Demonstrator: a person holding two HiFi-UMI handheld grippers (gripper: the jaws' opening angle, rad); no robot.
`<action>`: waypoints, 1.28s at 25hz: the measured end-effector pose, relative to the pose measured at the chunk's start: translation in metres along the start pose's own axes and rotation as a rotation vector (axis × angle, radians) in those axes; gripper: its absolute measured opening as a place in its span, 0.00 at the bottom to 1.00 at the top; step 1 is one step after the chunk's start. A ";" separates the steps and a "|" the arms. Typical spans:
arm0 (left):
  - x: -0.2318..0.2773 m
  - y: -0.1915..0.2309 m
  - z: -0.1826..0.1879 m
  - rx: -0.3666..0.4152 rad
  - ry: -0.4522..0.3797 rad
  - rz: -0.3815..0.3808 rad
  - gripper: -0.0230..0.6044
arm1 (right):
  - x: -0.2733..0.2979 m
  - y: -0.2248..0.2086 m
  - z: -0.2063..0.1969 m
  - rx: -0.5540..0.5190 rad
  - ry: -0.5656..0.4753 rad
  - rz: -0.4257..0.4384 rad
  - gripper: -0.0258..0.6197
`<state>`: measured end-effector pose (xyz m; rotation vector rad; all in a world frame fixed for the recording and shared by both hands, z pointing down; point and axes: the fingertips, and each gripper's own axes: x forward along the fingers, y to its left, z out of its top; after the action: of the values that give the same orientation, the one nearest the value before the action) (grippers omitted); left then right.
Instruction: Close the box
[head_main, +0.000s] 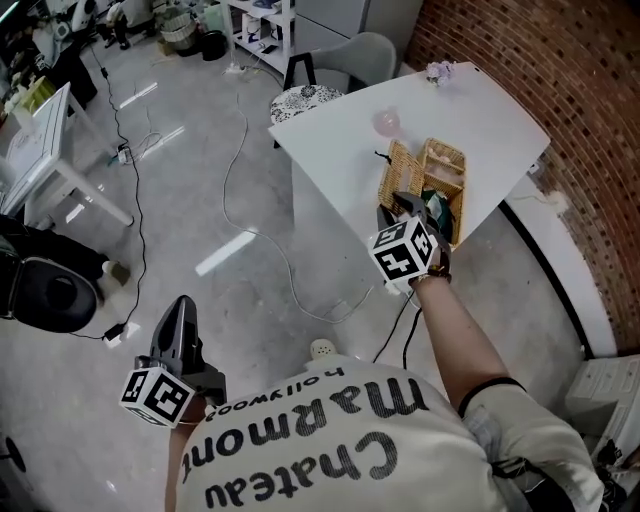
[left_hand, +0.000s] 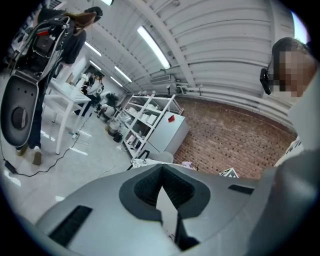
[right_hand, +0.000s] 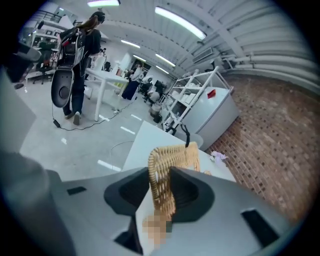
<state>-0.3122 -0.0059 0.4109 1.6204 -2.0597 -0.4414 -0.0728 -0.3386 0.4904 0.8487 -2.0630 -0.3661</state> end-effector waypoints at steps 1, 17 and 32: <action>0.001 0.000 0.000 0.003 0.002 -0.002 0.04 | -0.001 -0.001 0.000 0.020 -0.006 -0.005 0.24; 0.016 -0.010 0.005 0.026 0.032 -0.030 0.04 | -0.024 -0.027 -0.007 0.338 -0.113 -0.042 0.22; 0.021 -0.022 0.003 0.033 0.049 -0.054 0.04 | -0.045 -0.054 -0.024 0.630 -0.213 -0.012 0.20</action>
<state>-0.2999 -0.0315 0.3998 1.6923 -2.0015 -0.3849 -0.0119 -0.3454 0.4488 1.2291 -2.4129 0.2187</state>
